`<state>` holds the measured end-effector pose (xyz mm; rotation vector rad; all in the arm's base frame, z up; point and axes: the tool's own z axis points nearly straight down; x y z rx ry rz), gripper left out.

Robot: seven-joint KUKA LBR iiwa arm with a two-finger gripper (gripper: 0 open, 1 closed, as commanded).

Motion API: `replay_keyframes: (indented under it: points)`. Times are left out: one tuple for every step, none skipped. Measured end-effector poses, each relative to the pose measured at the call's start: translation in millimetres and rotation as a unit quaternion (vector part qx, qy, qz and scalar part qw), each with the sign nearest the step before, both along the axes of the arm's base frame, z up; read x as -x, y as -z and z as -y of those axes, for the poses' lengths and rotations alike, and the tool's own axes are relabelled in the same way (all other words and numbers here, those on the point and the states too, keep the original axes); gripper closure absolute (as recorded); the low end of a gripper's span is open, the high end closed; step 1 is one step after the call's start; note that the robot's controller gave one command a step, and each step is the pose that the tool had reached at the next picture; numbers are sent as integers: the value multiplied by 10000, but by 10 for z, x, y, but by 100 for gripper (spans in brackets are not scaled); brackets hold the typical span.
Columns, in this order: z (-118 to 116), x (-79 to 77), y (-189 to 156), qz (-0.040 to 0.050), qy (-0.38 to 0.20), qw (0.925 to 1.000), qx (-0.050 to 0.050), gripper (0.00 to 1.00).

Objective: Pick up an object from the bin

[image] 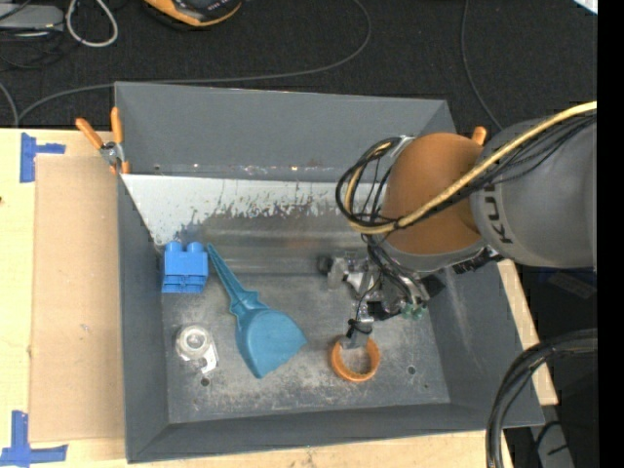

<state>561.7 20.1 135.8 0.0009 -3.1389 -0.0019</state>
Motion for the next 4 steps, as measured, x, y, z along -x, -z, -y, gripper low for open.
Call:
replay_keyframes:
  points:
    - [0, 0, 0, 0, 0, 10000, 0, 0]
    - [-404, 319, -884, -22, 587, 9983, 2, 0]
    - [264, 169, -149, -35, -199, 9998, 5, 0]
    - [-527, 795, -437, 14, -399, 9992, -22, 0]
